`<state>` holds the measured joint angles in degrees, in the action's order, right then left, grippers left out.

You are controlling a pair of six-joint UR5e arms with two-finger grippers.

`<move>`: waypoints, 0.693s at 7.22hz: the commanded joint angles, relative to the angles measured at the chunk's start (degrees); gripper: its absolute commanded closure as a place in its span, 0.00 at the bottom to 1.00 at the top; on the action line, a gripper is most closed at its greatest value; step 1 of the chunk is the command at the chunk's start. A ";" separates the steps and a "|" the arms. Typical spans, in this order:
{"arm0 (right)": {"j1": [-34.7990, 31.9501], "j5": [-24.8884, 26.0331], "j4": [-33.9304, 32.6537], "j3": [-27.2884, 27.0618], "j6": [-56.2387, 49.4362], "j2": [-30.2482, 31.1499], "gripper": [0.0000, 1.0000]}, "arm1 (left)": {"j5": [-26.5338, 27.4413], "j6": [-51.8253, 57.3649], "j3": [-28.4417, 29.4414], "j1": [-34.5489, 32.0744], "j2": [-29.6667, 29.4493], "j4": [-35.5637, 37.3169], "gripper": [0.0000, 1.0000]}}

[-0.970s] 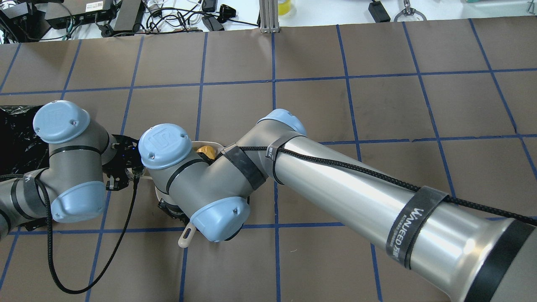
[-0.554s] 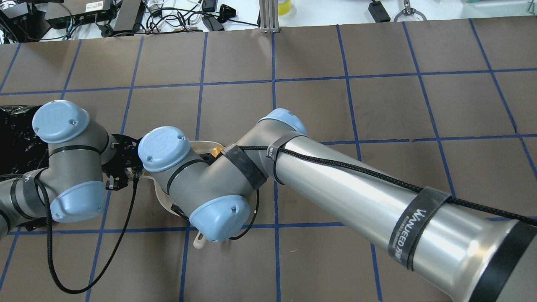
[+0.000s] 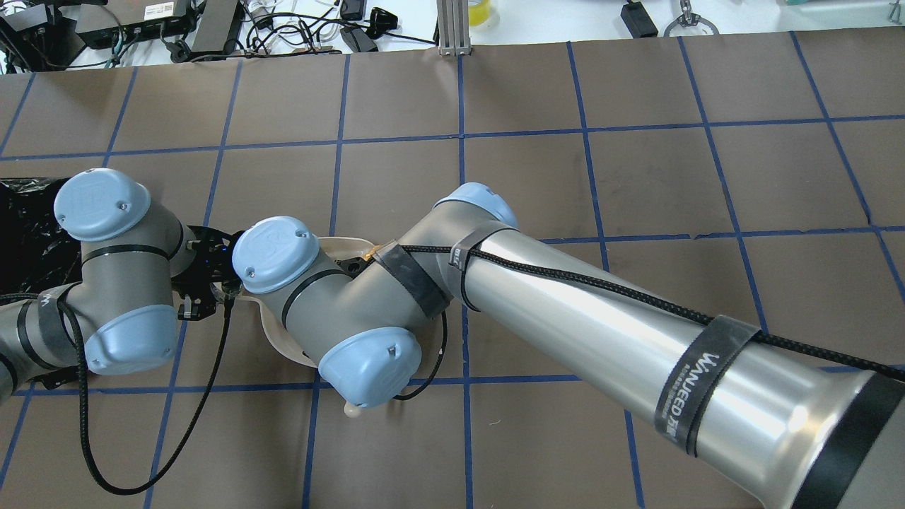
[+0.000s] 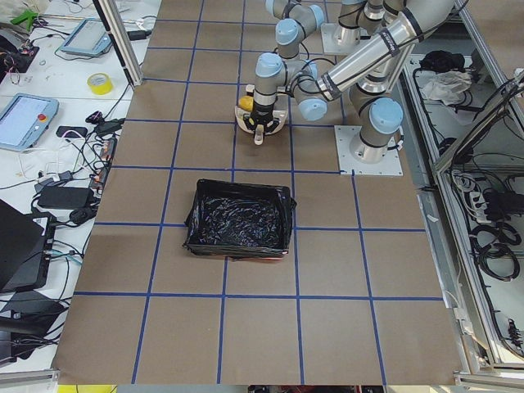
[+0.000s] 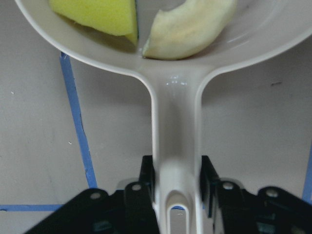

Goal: Sweep and dump trash into bin
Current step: 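Sweep the yellow lump into the dustpan held by the left gripper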

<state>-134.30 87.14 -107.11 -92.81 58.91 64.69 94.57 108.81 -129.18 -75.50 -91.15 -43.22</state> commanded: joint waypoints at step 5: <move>-1.05 -2.06 -6.08 1.67 -1.78 -0.35 1.00 | 0.00 -0.35 0.06 0.00 -0.61 -0.02 1.00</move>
<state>-134.69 85.88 -112.08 -91.51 57.63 64.42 94.51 108.46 -129.15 -75.50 -91.66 -43.22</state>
